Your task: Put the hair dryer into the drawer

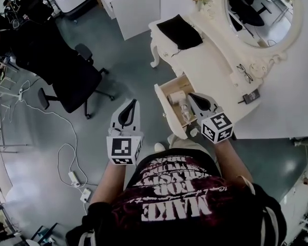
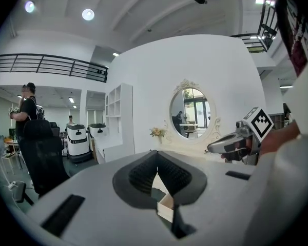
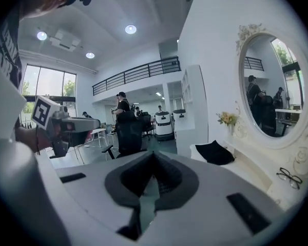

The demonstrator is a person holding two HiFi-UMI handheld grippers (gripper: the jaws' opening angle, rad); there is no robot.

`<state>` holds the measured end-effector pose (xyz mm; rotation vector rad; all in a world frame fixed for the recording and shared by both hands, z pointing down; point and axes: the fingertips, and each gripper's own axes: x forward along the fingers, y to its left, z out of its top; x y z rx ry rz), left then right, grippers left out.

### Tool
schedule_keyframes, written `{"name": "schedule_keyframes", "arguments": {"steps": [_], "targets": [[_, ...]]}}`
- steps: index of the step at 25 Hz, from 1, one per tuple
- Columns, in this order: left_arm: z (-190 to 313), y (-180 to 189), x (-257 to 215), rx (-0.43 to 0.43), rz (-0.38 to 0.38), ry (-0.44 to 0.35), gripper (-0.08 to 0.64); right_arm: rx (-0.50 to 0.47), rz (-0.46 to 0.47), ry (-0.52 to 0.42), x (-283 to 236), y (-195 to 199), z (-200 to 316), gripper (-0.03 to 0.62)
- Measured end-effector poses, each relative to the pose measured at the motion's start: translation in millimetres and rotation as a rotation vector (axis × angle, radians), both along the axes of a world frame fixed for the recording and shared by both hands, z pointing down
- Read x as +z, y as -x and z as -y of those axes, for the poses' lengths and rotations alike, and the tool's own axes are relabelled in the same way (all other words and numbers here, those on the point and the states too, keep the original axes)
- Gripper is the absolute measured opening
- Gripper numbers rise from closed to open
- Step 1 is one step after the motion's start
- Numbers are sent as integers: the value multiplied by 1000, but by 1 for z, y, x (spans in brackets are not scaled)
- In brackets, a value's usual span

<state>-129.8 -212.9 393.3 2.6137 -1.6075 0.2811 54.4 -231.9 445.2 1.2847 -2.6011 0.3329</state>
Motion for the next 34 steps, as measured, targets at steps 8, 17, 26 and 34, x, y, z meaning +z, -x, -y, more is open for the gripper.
{"name": "schedule_keyframes", "arguments": {"steps": [8, 17, 26, 34], "targets": [[-11, -14, -14, 56, 9, -32, 5, 4, 61, -62, -61, -1, -16, 3], [-14, -15, -21, 58, -27, -48, 5, 3, 41, -135, -102, -3, -30, 3], [-19, -11, -20, 54, -35, -42, 5, -3, 40, -119, -99, 0, -31, 3], [-24, -22, -17, 76, -31, -40, 5, -3, 41, -105, -90, -2, -34, 3]]}}
